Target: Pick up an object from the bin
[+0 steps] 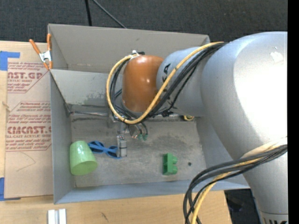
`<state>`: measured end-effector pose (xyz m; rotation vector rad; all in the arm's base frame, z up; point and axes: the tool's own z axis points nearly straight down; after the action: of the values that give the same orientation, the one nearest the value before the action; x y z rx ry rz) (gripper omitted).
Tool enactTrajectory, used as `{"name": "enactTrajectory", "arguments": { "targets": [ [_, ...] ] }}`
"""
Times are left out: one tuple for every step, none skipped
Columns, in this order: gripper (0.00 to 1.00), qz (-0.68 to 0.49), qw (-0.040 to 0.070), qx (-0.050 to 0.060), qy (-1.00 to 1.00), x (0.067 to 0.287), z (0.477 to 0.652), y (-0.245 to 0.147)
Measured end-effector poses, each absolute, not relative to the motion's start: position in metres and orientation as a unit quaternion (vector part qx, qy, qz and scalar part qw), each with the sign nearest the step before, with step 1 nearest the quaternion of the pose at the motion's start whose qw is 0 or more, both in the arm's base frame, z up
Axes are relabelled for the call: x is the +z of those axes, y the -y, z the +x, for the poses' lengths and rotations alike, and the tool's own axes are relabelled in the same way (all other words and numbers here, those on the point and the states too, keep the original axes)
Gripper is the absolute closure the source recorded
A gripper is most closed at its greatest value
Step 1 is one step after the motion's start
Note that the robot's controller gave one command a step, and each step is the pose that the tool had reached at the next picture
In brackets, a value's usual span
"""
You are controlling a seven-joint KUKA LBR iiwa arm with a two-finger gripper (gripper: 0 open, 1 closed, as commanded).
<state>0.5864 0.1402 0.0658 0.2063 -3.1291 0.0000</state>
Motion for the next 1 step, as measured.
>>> {"name": "enactTrajectory", "arguments": {
  "targets": [
    [0.0,0.114,0.001,-0.001,0.993,0.0693,0.5361,-0.1813]
  ]
}}
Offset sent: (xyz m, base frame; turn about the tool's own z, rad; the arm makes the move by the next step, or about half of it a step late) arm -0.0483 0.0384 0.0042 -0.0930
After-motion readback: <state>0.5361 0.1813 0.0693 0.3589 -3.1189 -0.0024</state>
